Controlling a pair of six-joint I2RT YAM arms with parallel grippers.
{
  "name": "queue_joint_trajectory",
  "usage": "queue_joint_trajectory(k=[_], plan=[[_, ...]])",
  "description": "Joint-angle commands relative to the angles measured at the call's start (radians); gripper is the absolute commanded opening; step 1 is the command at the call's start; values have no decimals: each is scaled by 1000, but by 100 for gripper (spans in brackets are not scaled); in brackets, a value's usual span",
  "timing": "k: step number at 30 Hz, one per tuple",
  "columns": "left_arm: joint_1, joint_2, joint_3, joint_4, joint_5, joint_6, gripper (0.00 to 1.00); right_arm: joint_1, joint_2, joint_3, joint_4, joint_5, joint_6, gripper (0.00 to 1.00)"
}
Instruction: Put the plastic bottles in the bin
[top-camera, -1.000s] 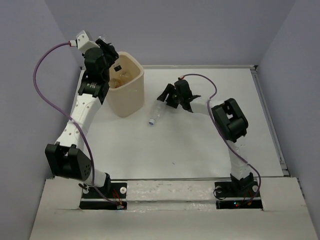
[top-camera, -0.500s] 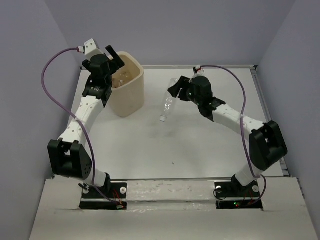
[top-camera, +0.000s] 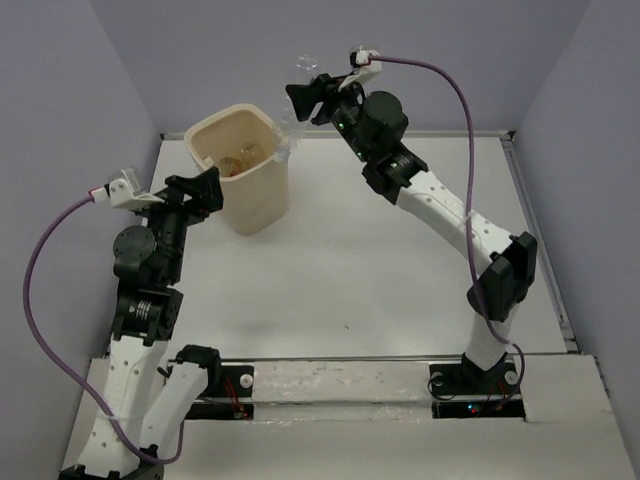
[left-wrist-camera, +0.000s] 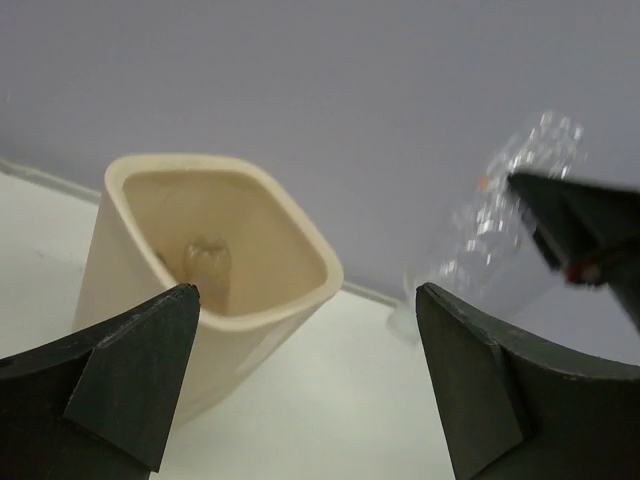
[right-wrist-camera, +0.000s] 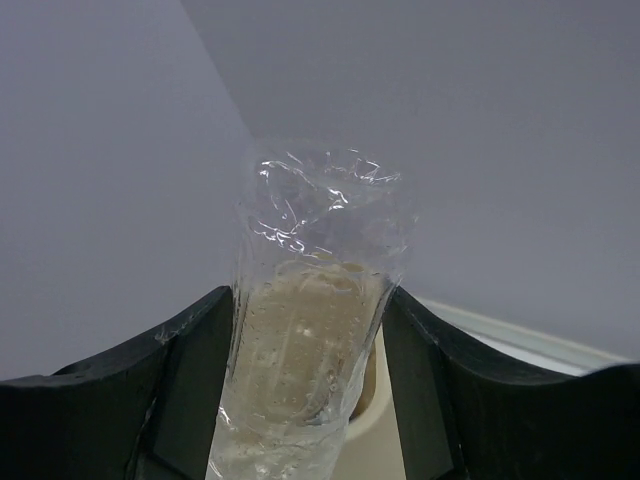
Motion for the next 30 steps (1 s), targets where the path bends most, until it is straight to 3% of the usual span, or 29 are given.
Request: queue_joint_trajectory(k=[1, 5, 8, 10, 11, 12, 13, 15, 20, 26, 28, 29, 30], plan=[[5, -152, -159, -156, 53, 35, 99, 27, 212, 259, 44, -8, -157, 27], [-19, -279, -249, -255, 39, 60, 99, 59, 446, 639, -19, 5, -208, 27], [-30, -305, -283, -272, 7, 63, 99, 84, 633, 808, -23, 12, -220, 27], [-36, -296, -295, -266, -16, 65, 99, 119, 696, 884, -8, -6, -266, 52], [-36, -294, -291, -263, -15, 68, 99, 134, 710, 876, 1, -14, -292, 65], [-41, -294, -289, -258, -19, 69, 99, 150, 706, 857, 30, -6, -380, 84], [-46, -294, -289, -256, -24, 72, 99, 174, 691, 794, 48, -3, -409, 91], [-49, -296, -286, -264, -38, 72, 99, 183, 646, 729, 84, -20, -435, 98], [-46, -312, -283, -282, -107, 66, 99, 183, 423, 529, 119, 2, -383, 98], [-35, -325, -275, -287, -128, 59, 99, 183, 52, 142, 178, 15, -292, 87], [-35, -335, -262, -286, -113, 59, 99, 183, -61, -32, 168, 21, -268, 65], [-35, -346, -254, -282, -102, 57, 99, 183, -122, -103, 167, 28, -263, 45], [-36, -351, -237, -276, -63, 59, 99, 183, -250, -177, 167, 49, -248, 6]])
